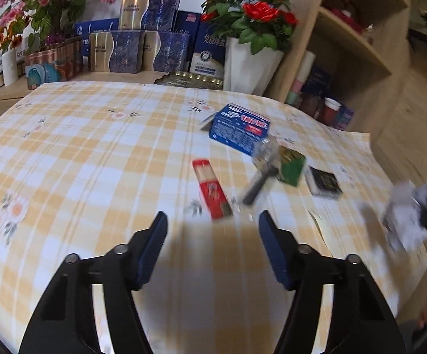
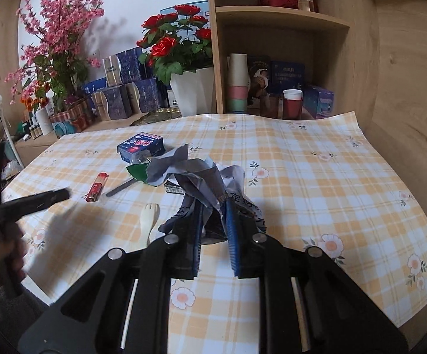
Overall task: Collect trash
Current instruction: 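Grasp the red toothpick tube with the left tool while the right tool holds the wrapper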
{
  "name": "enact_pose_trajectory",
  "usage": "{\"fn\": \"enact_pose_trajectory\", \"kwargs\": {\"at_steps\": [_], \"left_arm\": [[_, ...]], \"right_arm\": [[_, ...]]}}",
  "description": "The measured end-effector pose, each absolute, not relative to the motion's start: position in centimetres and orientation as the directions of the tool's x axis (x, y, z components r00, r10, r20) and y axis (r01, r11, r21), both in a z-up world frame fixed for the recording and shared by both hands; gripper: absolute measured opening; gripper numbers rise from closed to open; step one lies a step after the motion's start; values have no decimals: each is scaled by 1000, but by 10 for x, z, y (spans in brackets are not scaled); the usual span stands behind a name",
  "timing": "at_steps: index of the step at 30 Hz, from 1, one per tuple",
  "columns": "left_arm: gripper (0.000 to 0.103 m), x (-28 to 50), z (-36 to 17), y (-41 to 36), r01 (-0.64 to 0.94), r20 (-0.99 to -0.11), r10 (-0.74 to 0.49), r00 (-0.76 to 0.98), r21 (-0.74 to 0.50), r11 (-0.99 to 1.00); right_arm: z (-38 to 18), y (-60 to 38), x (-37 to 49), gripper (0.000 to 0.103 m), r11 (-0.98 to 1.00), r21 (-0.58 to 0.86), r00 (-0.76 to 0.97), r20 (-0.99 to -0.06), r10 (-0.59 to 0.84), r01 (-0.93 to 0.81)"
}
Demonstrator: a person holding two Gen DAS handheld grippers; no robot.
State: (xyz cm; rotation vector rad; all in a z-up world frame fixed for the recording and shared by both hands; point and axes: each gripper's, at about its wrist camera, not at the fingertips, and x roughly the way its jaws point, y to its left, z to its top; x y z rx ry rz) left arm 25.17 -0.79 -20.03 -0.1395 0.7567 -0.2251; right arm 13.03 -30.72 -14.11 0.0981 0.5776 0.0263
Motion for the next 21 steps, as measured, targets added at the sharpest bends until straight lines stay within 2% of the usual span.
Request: {"fn": "enact_pose_trajectory", "kwargs": {"at_steps": [1, 3, 11, 13, 18, 20, 21], "left_arm": [[50, 263, -202, -11, 134, -678, -237, 696, -202, 970], [49, 282, -204, -15, 116, -693, -229, 684, -207, 972], [47, 323, -219, -40, 102, -738, -133, 661, -88, 991], [38, 327, -223, -43, 97, -751, -110, 651, -62, 993], [36, 330, -227, -47, 89, -763, -85, 641, -36, 995], [25, 330, -228, -48, 99, -764, -81, 640, -23, 995], [24, 328, -227, -48, 113, -766, -94, 636, -28, 993]], "right_arm": [[-141, -307, 129, 19, 995, 104, 839, -541, 52, 5], [-142, -308, 126, 19, 994, 109, 841, -538, 53, 7], [-146, -314, 121, 19, 991, 134, 842, -537, 56, 20], [-146, -316, 120, 19, 990, 141, 843, -535, 56, 24], [-147, -320, 118, 19, 989, 145, 843, -536, 53, 31], [-148, -320, 116, 19, 988, 148, 841, -539, 53, 33], [-148, -320, 115, 19, 988, 151, 839, -541, 54, 34]]}}
